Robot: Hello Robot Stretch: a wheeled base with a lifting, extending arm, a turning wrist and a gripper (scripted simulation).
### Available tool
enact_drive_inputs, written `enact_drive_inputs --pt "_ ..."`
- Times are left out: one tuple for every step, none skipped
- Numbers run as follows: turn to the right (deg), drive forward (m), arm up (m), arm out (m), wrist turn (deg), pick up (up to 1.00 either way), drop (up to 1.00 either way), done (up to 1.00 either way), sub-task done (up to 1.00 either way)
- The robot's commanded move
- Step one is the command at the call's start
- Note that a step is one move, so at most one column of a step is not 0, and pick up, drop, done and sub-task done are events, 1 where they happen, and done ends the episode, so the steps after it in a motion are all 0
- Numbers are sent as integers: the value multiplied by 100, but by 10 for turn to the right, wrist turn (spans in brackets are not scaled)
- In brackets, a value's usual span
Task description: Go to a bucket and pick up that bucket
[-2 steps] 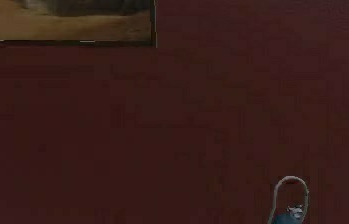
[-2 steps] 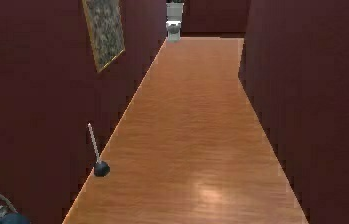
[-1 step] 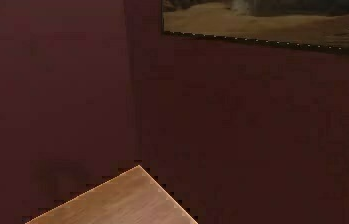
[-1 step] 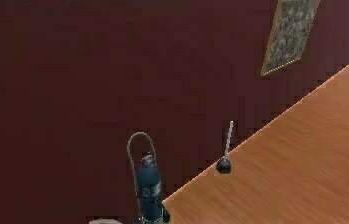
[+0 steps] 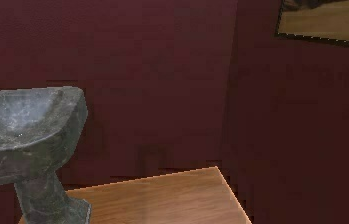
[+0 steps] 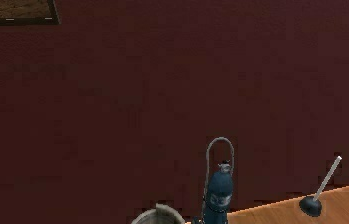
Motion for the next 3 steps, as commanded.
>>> enact_drive_inputs --pt "0 0 18 0 0 0 0 0 0" --pt "0 0 0 14 0 0 0 0 0" --pt "0 0 0 0 450 0 0 0 0"
